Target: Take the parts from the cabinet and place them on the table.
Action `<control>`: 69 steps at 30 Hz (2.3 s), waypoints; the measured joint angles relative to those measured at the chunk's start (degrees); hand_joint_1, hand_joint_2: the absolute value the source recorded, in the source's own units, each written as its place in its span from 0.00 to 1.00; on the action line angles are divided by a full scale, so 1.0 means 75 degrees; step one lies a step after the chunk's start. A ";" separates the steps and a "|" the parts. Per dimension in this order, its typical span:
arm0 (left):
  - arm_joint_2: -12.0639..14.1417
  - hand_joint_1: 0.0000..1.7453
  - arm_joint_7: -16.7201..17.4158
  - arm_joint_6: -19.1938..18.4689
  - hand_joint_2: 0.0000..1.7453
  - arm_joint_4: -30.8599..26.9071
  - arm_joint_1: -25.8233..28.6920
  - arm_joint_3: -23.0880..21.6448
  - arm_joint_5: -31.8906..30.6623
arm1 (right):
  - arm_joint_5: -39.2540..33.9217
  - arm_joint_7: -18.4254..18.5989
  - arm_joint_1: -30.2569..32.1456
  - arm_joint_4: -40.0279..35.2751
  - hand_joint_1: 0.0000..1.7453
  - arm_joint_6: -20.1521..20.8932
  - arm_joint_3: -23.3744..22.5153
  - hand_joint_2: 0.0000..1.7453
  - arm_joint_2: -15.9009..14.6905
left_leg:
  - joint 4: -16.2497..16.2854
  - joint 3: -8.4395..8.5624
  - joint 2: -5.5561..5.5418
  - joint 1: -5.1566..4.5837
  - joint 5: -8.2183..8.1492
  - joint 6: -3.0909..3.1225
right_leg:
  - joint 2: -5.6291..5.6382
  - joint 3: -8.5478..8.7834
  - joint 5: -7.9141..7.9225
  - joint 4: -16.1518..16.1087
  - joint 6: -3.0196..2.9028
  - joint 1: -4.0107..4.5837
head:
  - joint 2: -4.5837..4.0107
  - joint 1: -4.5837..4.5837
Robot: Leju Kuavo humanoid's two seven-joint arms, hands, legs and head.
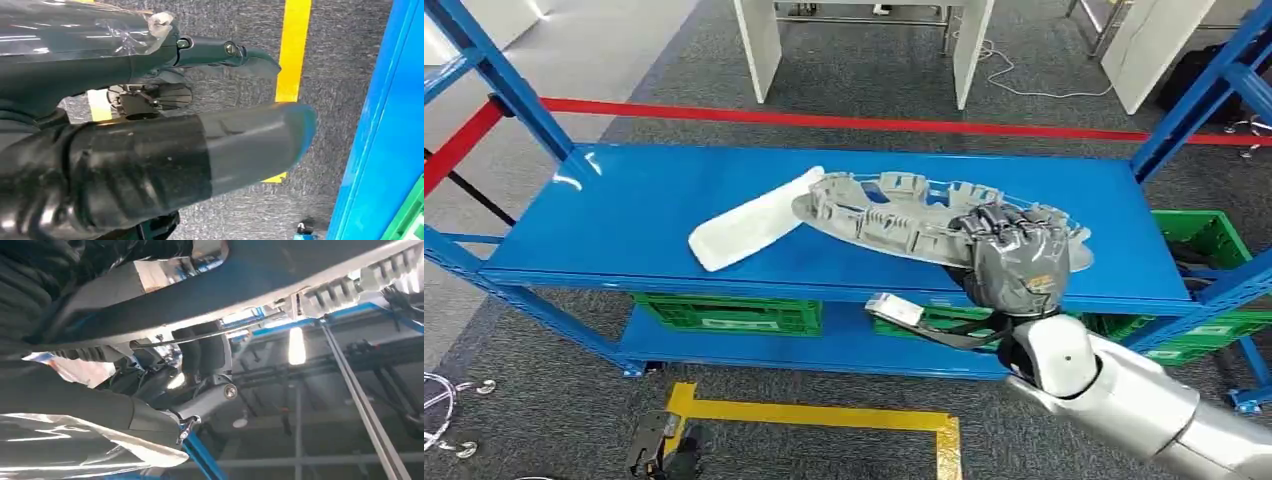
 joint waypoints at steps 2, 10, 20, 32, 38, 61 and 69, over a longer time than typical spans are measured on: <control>-0.0003 0.00 0.0000 0.0003 0.00 0.0000 -0.0002 0.0000 0.0006 | 0.0003 0.0000 -0.0082 -0.0110 1.00 0.0000 0.0009 1.00 -0.0055 | 0.0001 -0.0001 0.0001 0.0000 0.0000 0.0000 | 0.0001 0.0000 0.0000 0.0000 0.0000 0.0000 | 0.0000 0.0003; -0.0006 0.00 0.0000 0.0003 0.00 0.0000 -0.0002 0.0000 0.0009 | 0.0000 0.0000 -0.0117 -0.0300 1.00 0.0000 0.0050 1.00 -0.0146 | 0.0005 -0.0003 0.0000 0.0000 0.0000 0.0000 | 0.0000 -0.0005 0.0000 0.0000 0.0001 0.0000 | 0.0000 0.0000; -0.0020 0.00 -0.0020 0.0017 0.00 0.0000 0.0031 0.0000 0.0006 | 0.0012 -0.7333 0.2670 -0.2172 1.00 0.0000 -0.4031 1.00 0.1827 | 0.0012 -0.0063 -0.0047 0.0005 0.0001 0.0001 | -0.0040 -0.0060 -0.0005 0.0008 -0.0007 0.0004 | 0.0000 0.0003; -0.0055 0.00 -0.0020 0.0006 0.00 0.0000 0.0030 0.0006 0.0017 | 0.0006 -0.8177 0.3766 -0.3086 1.00 0.0006 -0.6624 1.00 0.3492 | 0.0018 -0.0064 -0.0051 0.0018 0.0014 -0.0005 | -0.0040 -0.0045 0.0011 0.0009 -0.0008 0.0017 | 0.0000 0.0023; -0.0029 0.00 -0.0017 0.0029 0.00 0.0000 0.0012 0.0006 0.0041 | 0.0026 -0.8186 0.3922 -0.3115 1.00 0.0006 -0.6828 1.00 0.3690 | 0.0114 -0.0103 -0.0034 -0.0034 0.0024 0.0089 | -0.0015 -0.0057 0.0083 -0.0003 0.0088 -0.0040 | 0.0000 0.0020; -0.0047 0.00 0.0026 0.0032 0.00 0.0003 -0.0043 0.0009 0.0017 | 0.0029 -0.8250 0.4027 -0.3165 1.00 0.0009 -0.6822 1.00 0.3716 | 0.2582 -0.1089 0.0005 0.0098 -0.1236 -0.0302 | -0.0028 -0.0063 -0.0075 0.0158 -0.0242 -0.0030 | 0.0000 0.0015; -0.0044 0.00 0.0026 0.0032 0.00 0.0003 -0.0073 0.0009 0.0015 | 0.0026 -0.8204 0.4010 -0.3167 1.00 0.0006 -0.6805 1.00 0.3733 | 0.0023 0.0658 -0.0011 0.0003 -0.0613 -0.0041 | -0.0043 -0.0439 0.0343 0.0172 0.0003 -0.0026 | 0.0000 0.0009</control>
